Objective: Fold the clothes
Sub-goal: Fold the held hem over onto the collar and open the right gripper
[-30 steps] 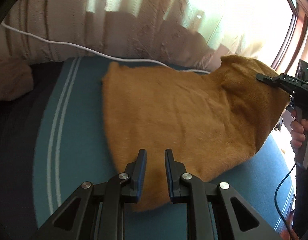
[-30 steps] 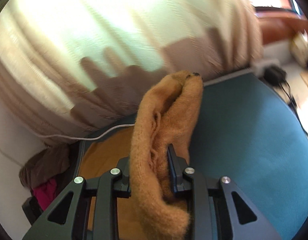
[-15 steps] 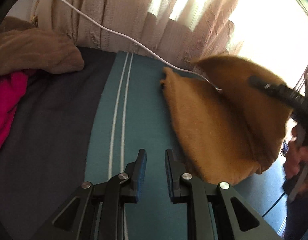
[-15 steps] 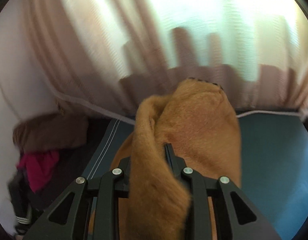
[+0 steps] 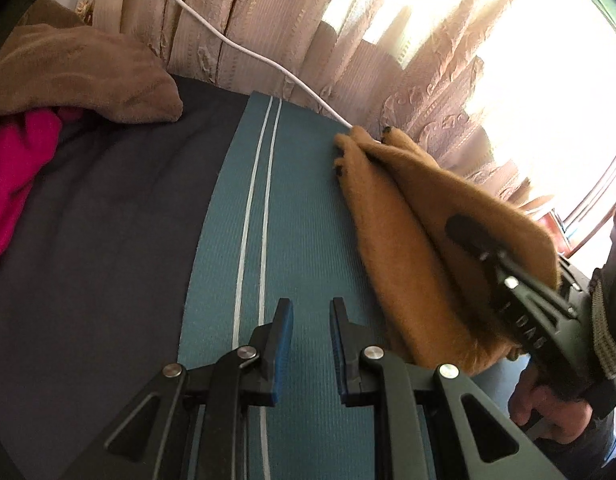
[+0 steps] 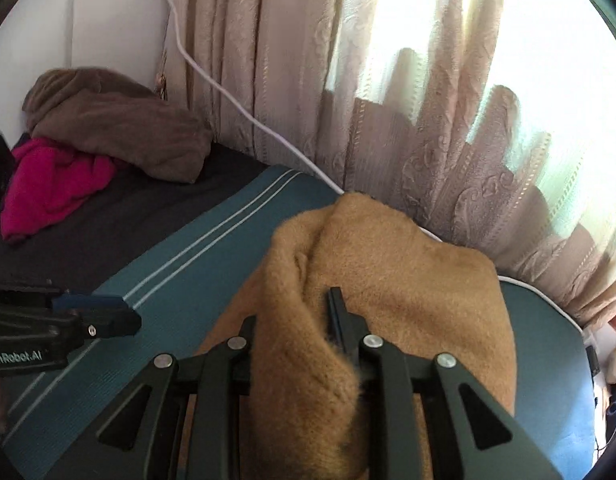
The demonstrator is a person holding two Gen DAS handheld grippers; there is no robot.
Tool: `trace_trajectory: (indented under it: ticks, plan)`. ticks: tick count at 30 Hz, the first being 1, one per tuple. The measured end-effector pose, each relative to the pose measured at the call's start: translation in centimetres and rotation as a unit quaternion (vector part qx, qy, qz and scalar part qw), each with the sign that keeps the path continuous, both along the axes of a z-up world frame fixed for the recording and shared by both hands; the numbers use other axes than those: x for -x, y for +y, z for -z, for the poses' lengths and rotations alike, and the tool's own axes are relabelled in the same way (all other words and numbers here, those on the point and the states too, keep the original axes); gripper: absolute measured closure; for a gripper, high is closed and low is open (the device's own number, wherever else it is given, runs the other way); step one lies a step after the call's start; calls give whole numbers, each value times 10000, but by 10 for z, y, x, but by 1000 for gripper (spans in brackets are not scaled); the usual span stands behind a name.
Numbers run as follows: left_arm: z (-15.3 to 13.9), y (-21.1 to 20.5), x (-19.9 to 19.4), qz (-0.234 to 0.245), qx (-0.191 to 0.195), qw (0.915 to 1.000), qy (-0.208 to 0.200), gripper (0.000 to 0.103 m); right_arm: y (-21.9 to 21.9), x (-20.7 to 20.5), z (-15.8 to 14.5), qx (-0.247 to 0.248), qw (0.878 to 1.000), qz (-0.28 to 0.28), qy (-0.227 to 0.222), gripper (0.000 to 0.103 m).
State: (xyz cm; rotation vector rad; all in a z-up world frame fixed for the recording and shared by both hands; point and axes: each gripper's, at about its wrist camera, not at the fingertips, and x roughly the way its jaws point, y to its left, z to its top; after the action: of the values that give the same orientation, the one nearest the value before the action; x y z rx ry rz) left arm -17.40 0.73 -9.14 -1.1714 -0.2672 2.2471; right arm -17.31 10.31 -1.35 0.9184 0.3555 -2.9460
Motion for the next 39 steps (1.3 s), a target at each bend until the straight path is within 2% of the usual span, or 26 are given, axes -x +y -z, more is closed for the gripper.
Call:
trace_trajectory:
  ticks: [4, 9, 11, 13, 14, 16, 18, 23, 25, 27, 31, 34, 36, 39]
  plan:
    - [-2, -3, -1, -63, -73, 9999, 30, 84, -7, -4, -13, -185, 9994, -1, 289, 79]
    - [4, -10, 2, -196, -26, 9998, -36, 84, -21, 4, 11, -447, 9984, -321, -115, 80]
    - [7, -9, 3, -196, -5, 9998, -49, 84, -28, 1, 20, -694, 9964, -460, -156, 79]
    - [9, -7, 4, -155, 28, 9999, -52, 84, -33, -3, 24, -897, 9941, -594, -164, 69]
    - [10, -7, 4, -133, 45, 9999, -53, 84, -33, -3, 24, -840, 9939, -687, -218, 64]
    - [13, -5, 4, -159, 184, 9997, 2, 84, -31, -6, 22, -629, 9931, -927, -346, 39]
    - [15, -4, 3, -188, 328, 9993, 60, 84, -27, -16, 16, -304, 9915, -1188, -445, 28]
    - [20, -15, 8, -221, -112, 9996, -128, 84, -1, -52, -1, 752, 9823, -1635, -516, 27]
    - [20, -18, 9, -279, -241, 9990, -245, 84, 21, -71, -8, 1198, 9800, -1520, -473, 26]
    - [10, -19, 9, -312, -382, 9985, -243, 84, 48, -88, -6, 1434, 9822, -1110, -480, 26]
    - [-32, -7, -7, -126, -524, 9983, 202, 84, 105, -122, 1, 1805, 9820, -185, -520, 26]
    - [-65, 19, -24, 319, -621, 9960, 558, 84, 136, -126, 13, 2088, 9745, 396, -723, 26]
    - [-80, 43, -36, 729, -726, 9921, 715, 84, 143, -122, 19, 2036, 9731, 683, -837, 26]
    - [-78, 75, -43, 1201, -739, 9876, 689, 84, 146, -112, 27, 1876, 9725, 905, -1040, 26]
